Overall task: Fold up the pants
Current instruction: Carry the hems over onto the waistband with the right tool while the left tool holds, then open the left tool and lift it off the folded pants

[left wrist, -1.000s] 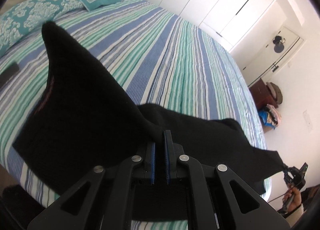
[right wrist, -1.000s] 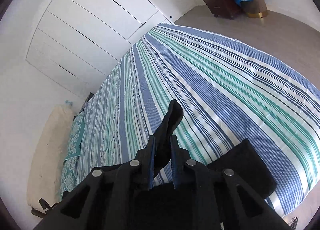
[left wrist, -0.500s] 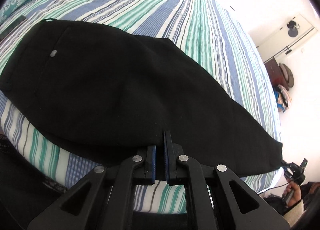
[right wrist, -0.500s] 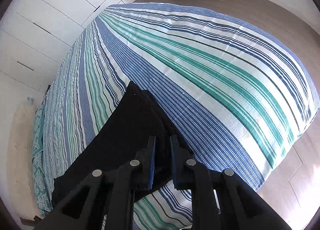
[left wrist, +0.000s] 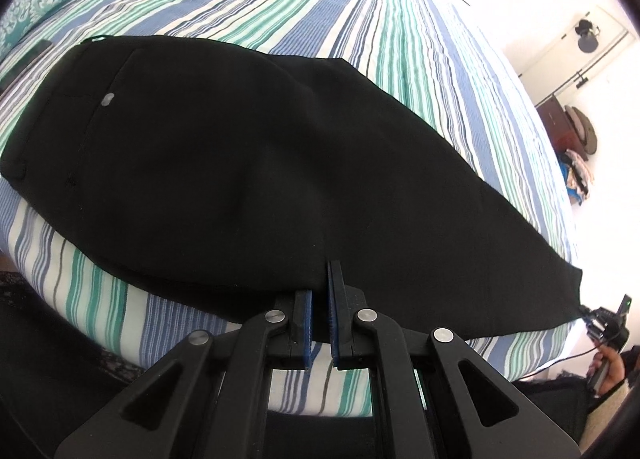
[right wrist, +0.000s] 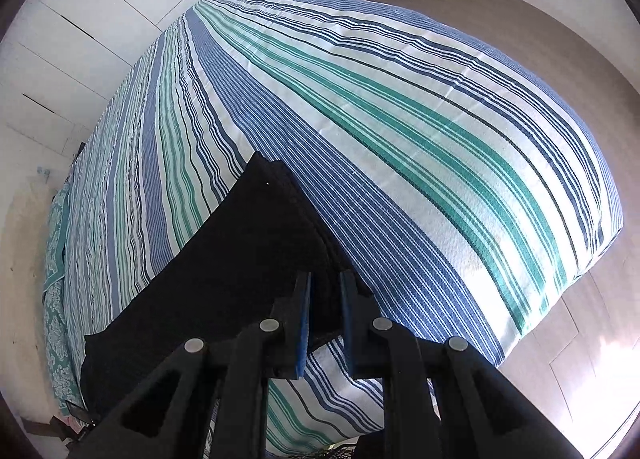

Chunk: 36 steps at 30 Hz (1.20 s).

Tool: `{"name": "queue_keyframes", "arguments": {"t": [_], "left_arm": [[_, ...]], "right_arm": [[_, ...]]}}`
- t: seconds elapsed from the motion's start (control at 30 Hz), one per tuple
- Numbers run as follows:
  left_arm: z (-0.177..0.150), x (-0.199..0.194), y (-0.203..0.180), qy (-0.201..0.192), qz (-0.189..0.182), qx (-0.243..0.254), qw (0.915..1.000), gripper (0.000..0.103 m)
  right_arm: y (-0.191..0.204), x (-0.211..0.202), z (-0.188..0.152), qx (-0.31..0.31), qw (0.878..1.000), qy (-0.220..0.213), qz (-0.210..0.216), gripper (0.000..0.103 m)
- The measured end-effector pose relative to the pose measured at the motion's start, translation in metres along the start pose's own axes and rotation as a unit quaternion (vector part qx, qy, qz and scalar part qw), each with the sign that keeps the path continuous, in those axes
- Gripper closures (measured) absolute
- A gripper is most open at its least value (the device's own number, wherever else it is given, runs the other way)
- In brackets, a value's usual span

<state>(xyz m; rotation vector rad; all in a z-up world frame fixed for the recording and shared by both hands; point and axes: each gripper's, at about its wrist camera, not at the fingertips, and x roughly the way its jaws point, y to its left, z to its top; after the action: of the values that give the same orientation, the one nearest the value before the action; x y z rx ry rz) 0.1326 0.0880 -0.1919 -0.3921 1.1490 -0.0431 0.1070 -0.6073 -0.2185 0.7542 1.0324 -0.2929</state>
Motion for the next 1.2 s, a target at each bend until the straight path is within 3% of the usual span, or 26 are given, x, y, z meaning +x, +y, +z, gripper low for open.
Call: {"name": "queue_keyframes", "arguments": {"t": [0.23, 1.2], "left_arm": [[-0.007, 0.001, -0.005, -0.005, 0.020, 0.027, 0.9994, 0.098], [-0.015, 0.012, -0.003, 0.013, 0.017, 0.026, 0.9994, 0.098]], "right_arm": [[0.010, -0.001, -0.004, -0.003, 1.000, -0.006, -0.012, 0.089], [0.008, -0.002, -0.007, -0.003, 0.999, -0.005, -0.036, 0.088]]}}
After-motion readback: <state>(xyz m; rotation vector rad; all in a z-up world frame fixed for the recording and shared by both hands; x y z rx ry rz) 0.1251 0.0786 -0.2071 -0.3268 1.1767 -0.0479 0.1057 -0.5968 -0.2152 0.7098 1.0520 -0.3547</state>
